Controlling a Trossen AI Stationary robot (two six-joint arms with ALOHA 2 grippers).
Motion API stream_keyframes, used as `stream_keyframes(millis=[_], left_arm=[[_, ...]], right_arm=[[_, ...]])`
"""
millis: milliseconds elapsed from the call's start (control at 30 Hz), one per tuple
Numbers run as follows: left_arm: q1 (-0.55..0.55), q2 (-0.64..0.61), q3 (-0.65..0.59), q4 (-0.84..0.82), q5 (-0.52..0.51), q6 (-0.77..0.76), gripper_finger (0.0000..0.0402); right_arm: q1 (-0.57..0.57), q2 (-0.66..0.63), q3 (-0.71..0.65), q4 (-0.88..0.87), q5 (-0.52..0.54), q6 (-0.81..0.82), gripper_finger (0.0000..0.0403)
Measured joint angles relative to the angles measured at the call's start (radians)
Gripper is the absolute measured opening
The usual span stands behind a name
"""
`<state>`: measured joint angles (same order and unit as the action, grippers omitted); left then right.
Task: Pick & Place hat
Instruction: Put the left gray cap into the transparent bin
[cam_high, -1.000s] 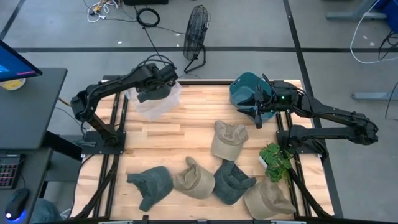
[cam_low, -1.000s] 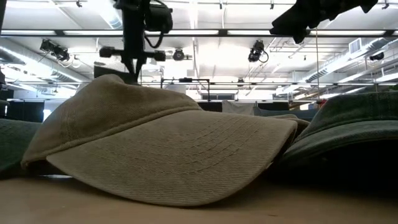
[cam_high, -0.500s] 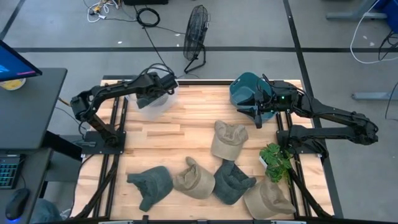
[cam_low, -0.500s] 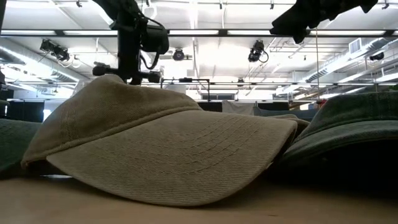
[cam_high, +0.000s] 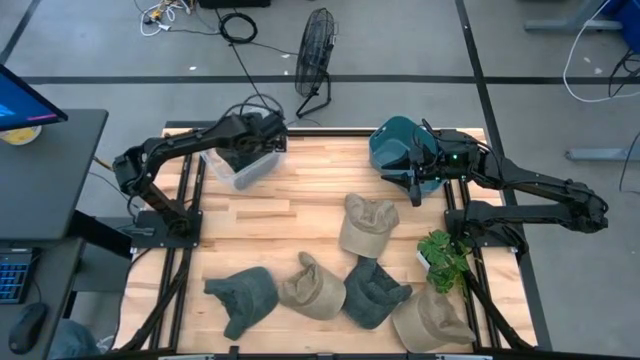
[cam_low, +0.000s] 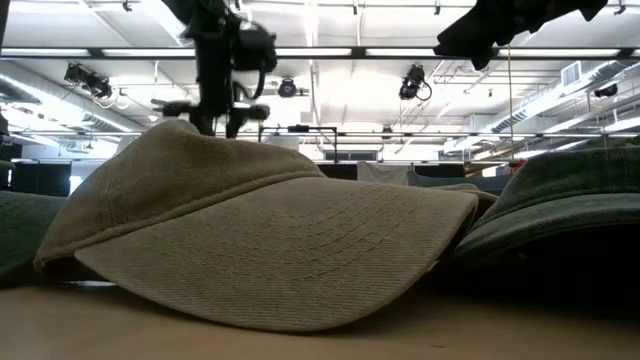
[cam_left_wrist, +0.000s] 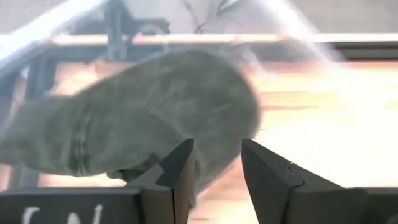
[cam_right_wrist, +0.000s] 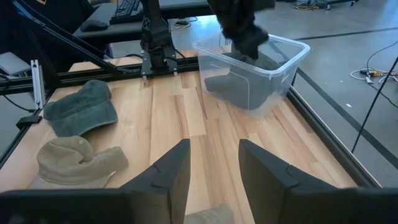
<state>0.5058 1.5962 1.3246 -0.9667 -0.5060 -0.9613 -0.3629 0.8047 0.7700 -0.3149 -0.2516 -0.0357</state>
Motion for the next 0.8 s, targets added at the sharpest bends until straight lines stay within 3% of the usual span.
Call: stream_keyframes(millis=[100, 233, 467, 600, 800], left_arm=[[-0.032, -0.011, 0.123, -0.097, 0.012, 0.044, 0.0137], [-0.109, -0.024, 0.283, -0.223, 0.111, 0.084, 0.0130], [-0.360, -0.022, 0.449, -0.431, 0.199, 0.069, 0.0132], [-0.546, -0.023, 0.454, -0.564, 0.216, -0.127, 0.0139], [-0.839, -0.020, 0.381, -0.563, 0.214, -0.679, 0.0147]], right_arm=[[0.000, 0.000, 0.000, 0.000, 0.000, 0.000, 0.0139], [0.000, 0.000, 0.000, 0.000, 0.000, 0.000, 0.0139], [0.000, 0.000, 0.000, 0.000, 0.000, 0.000, 0.0139], [0.000, 0.000, 0.000, 0.000, 0.000, 0.000, 0.0139], [0.000, 0.000, 0.000, -0.001, -0.001, 0.000, 0.0139]])
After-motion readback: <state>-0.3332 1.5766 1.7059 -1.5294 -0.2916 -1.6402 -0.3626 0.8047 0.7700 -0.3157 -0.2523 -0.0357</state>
